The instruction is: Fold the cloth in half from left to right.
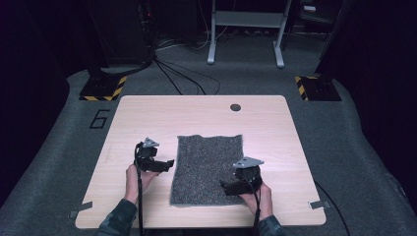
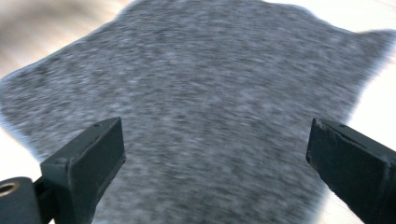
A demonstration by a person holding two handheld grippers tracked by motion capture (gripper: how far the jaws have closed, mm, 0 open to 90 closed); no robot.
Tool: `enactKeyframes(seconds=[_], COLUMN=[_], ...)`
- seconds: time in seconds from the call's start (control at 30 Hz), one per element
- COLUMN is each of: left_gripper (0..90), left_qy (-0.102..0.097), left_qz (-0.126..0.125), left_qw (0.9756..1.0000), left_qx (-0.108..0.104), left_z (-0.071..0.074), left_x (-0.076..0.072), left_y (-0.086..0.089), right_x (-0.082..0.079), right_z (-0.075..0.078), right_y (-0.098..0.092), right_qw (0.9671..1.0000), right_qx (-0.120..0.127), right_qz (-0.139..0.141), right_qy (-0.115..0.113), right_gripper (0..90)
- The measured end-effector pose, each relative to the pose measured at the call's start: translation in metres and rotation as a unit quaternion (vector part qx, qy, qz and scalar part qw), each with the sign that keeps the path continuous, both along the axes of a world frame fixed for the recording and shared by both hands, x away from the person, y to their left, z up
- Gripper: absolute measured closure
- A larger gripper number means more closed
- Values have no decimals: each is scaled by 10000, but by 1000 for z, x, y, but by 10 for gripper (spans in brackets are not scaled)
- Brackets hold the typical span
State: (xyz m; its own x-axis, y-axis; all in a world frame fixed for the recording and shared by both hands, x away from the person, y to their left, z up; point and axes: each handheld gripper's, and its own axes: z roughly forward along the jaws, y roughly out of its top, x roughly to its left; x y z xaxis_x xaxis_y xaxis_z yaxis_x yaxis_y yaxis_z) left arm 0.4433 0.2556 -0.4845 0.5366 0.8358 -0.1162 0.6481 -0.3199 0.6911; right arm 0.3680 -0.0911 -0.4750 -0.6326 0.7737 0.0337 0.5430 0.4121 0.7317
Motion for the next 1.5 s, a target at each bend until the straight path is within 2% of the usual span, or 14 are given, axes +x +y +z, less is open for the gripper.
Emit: enactKeyframes(seconds=[0.4,0.47,0.6,0.67,0.83,1.0,1.1,1.17,1.2,1.27,1.4,1.43,1.47,1.5], left_gripper=[122,126,119,120,112,122,142,157,207,215,271,285,293,303], left_qy=[56,125,171,223,354,381,400,368,381,341,323,313,316,290], left_qz=[-35,-105,-87,-101,30,37,42,63,72,75,41,59,82,66], left_qw=[10000,9997,9997,9996,9990,9990,9990,9992,9992,9994,9995,9995,9995,9995], left_qx=[-35,-161,-160,-171,-282,-227,-212,-135,-135,-62,-16,-13,5,43], left_z=[-2,-1,-2,-3,-7,-8,-9,-11,-13,-15,-19,-20,-21,-22], left_x=[37,46,55,65,76,86,92,95,96,98,100,101,101,102], left_y=[-10,-13,-17,-19,-23,-26,-27,-27,-28,-27,-29,-31,-33,-34], right_x=[-15,-19,-24,-27,-32,-36,-37,-39,-40,-40,-39,-40,-39,-39], right_z=[1,-1,-4,-7,-9,-12,-15,-19,-21,-24,-28,-30,-31,-31], right_y=[57,73,89,105,123,141,151,158,163,166,173,175,176,177], right_qw=[9976,9960,9945,9916,9893,9864,9841,9832,9815,9825,9784,9798,9789,9799], right_qx=[-39,-33,-26,-53,-55,-60,-180,-214,-351,-293,-504,-472,-476,-485], right_qz=[688,885,1043,1285,1455,1627,1754,1804,1865,1828,1990,1932,1979,1917], right_qy=[43,80,102,108,110,218,214,186,253,206,262,189,174,271], right_gripper=[52,56,58,59,70,90,147,216,276,302,396,423,439,465])
